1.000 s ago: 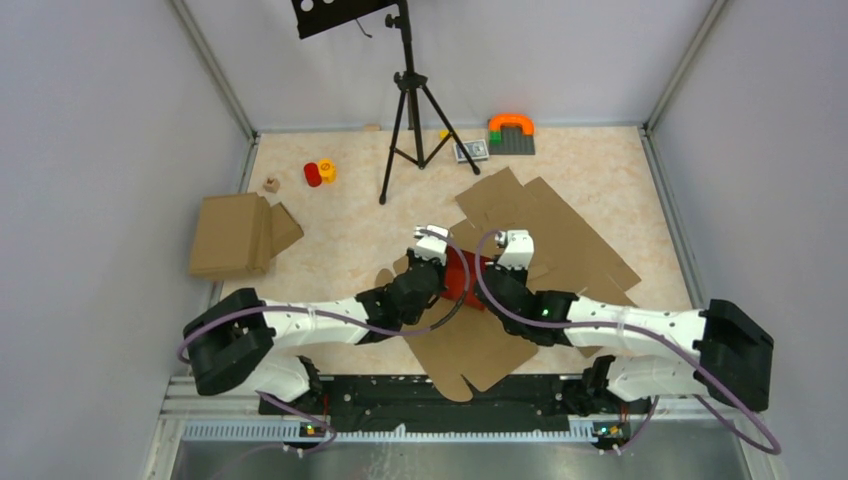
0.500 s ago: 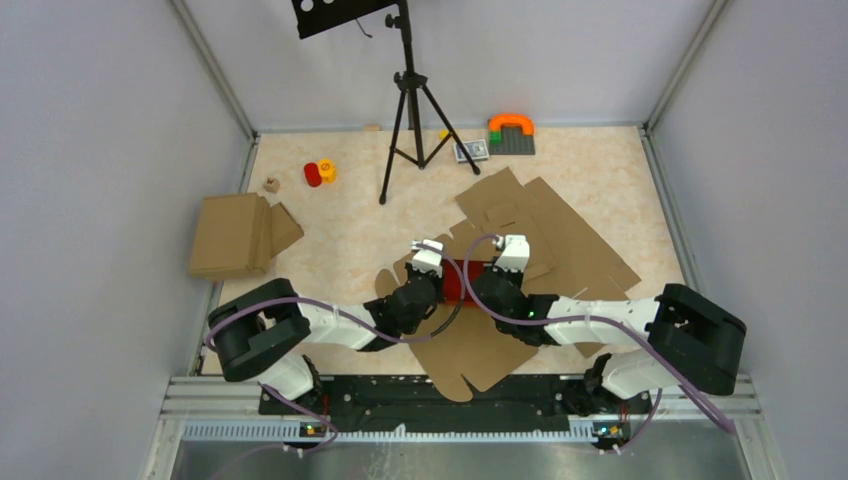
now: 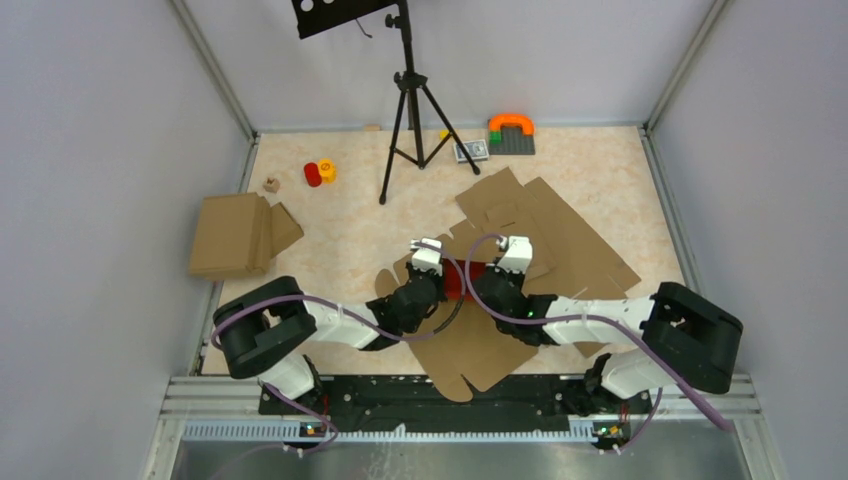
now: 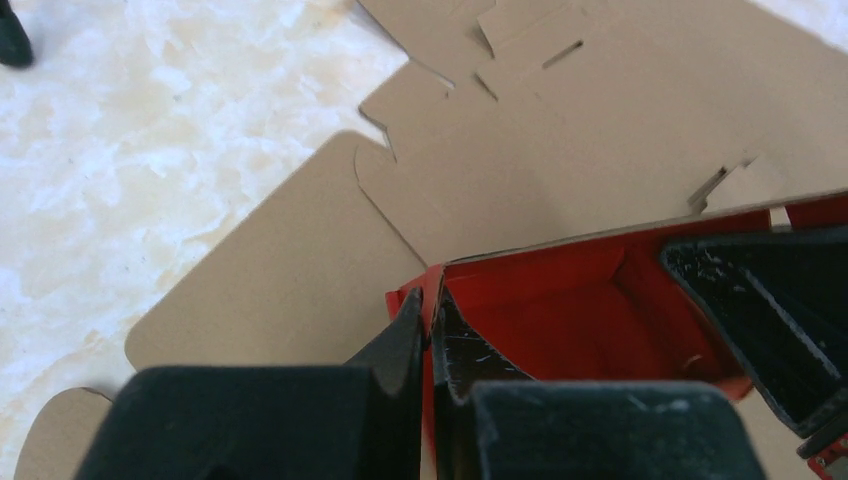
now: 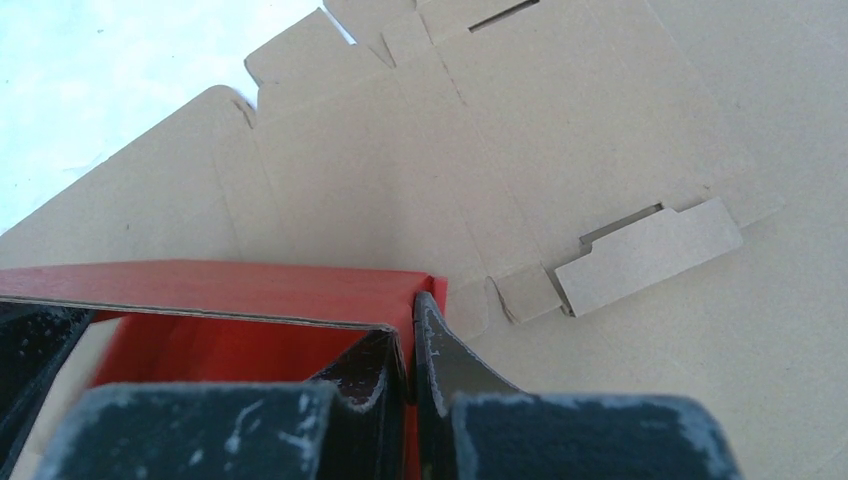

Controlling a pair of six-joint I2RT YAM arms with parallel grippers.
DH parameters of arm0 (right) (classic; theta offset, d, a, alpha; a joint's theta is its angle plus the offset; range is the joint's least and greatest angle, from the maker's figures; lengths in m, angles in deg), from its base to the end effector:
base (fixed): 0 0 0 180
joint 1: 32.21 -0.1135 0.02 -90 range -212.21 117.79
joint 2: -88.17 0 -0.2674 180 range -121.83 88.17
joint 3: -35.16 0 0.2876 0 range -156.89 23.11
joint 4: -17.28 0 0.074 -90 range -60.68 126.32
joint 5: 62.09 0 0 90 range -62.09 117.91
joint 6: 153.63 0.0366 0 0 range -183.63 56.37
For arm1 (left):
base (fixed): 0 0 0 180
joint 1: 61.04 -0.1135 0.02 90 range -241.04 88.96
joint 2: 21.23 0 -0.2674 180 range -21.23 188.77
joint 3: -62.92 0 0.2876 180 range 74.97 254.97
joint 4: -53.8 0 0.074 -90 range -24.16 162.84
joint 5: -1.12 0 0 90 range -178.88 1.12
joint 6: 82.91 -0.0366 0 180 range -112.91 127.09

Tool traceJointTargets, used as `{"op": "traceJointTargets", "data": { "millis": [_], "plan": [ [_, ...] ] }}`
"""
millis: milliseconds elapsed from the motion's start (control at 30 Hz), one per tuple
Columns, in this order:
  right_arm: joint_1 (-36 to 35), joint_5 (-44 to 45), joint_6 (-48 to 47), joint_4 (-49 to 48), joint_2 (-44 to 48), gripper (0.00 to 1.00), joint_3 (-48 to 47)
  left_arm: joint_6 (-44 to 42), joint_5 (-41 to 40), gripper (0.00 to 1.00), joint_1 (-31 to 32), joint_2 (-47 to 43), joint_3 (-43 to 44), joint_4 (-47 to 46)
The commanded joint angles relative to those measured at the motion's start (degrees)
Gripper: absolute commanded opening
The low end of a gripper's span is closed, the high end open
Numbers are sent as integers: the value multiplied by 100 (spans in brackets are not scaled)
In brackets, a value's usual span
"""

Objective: Fold the paper box

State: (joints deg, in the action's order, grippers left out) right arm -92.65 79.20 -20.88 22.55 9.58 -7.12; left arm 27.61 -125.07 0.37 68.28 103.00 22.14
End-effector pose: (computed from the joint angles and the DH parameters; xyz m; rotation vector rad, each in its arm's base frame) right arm 0.1587 0.2219 0.1410 0.1164 1.9970 0.1058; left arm 0.1641 -0.2560 0.1308 0.2253 1.8256 -0.4144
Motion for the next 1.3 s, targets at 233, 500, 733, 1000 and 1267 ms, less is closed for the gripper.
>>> {"op": "traceJointTargets", "data": {
  "millis": [233, 500, 733, 1000, 1267],
  "plan": [
    [32, -698, 346, 647, -396, 0, 0, 449, 952, 0, 56, 234, 33, 968],
    [37, -1065, -50, 1176, 129, 21, -307, 442, 739, 0, 56, 197, 284, 1466],
    [39, -1737, -170, 1515, 1279, 67, -162, 377, 675, 0, 56, 338, 400, 1579],
    [33, -2568, -320, 1839, 2650, 84, 174, 292, 648, 0, 56, 391, 412, 1532],
    [305, -2321, -157, 2680, 3223, 86, -445, 108, 778, 0, 98, 475, 445, 1442]
  ]
}}
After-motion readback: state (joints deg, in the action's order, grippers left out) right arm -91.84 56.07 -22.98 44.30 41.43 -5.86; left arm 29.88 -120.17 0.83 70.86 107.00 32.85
